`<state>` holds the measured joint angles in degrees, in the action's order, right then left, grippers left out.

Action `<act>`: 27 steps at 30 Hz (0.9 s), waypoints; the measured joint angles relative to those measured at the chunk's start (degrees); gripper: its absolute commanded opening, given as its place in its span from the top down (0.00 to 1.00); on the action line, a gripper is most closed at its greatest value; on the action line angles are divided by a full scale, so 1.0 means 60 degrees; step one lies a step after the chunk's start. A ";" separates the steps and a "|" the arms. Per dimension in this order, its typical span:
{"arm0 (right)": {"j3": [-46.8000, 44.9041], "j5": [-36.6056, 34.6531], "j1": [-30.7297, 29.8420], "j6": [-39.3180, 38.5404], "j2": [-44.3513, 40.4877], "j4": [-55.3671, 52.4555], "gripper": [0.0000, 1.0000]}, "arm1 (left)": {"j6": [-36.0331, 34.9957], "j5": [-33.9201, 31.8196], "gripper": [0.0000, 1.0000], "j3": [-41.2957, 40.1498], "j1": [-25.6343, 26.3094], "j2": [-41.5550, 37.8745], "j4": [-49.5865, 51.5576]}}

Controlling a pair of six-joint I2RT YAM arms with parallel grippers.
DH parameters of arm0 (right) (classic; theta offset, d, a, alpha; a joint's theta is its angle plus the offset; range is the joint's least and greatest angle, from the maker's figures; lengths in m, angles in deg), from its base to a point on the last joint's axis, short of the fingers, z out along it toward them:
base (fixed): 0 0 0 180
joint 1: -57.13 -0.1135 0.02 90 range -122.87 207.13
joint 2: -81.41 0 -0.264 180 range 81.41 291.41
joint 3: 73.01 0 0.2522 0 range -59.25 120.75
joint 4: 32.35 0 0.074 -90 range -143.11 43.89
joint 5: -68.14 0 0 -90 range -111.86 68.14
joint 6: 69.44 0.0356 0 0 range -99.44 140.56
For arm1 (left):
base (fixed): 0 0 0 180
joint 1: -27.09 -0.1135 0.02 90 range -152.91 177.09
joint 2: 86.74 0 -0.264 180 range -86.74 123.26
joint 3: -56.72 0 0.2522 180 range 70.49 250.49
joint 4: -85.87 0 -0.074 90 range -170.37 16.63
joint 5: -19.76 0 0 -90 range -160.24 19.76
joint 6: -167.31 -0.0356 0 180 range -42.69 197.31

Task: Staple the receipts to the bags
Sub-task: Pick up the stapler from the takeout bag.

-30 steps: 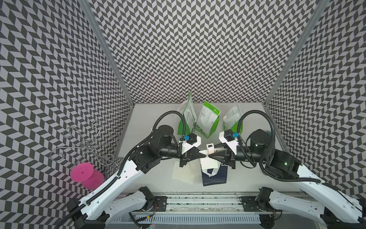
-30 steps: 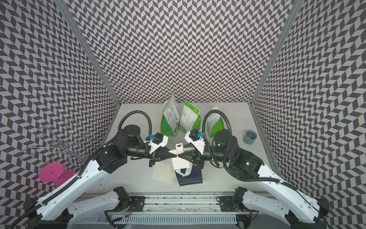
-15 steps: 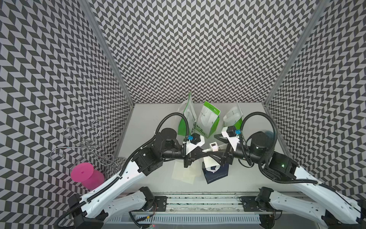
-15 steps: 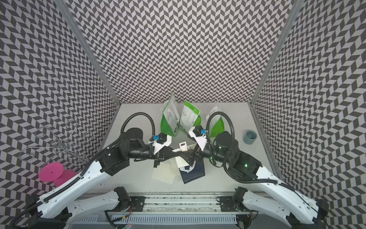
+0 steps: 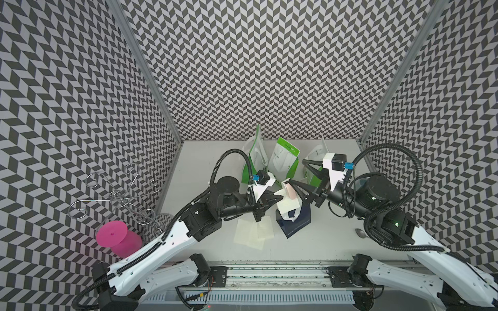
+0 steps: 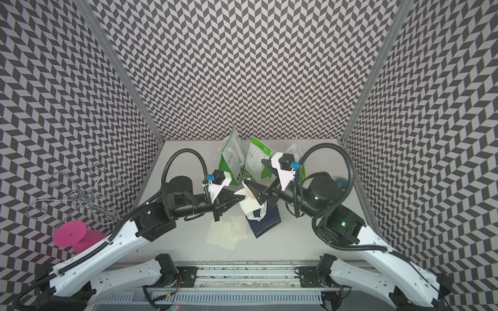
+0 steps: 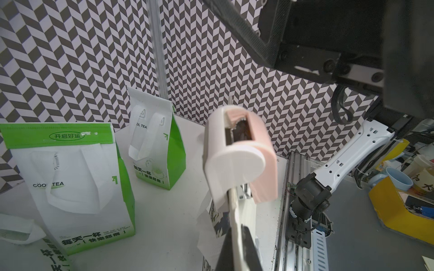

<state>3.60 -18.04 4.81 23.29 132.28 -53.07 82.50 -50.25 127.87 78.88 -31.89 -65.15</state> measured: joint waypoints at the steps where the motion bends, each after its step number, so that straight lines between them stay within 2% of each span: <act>1: 0.0000 -0.0146 -0.0138 -0.0051 0.0106 -0.0029 0.22 | 0.0058 -0.0109 1.00 0.0000 0.0058 0.0051 -0.0007; 10: -0.0131 -0.1716 -0.1213 -0.0455 0.0743 -0.0415 0.40 | 0.0291 -0.0721 1.00 0.0058 0.0178 0.0251 -0.0018; 12: -0.0240 -0.1989 -0.1271 -0.0477 0.0747 -0.0430 0.47 | 0.0328 -0.0736 1.00 0.0138 0.0178 0.0251 -0.0022; 22: -0.0412 -0.3147 -0.1417 -0.0579 0.1045 -0.0182 1.00 | 0.0557 -0.0892 1.00 0.0266 0.0186 0.0382 0.0080; 27: -0.0433 -0.3792 -0.1439 -0.0219 0.1042 0.0029 1.00 | 0.0739 -0.1082 1.00 0.0280 0.0193 0.0433 -0.0044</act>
<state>1.00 -40.80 -3.82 21.97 138.53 -52.90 86.94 -56.75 129.55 80.04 -29.29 -65.41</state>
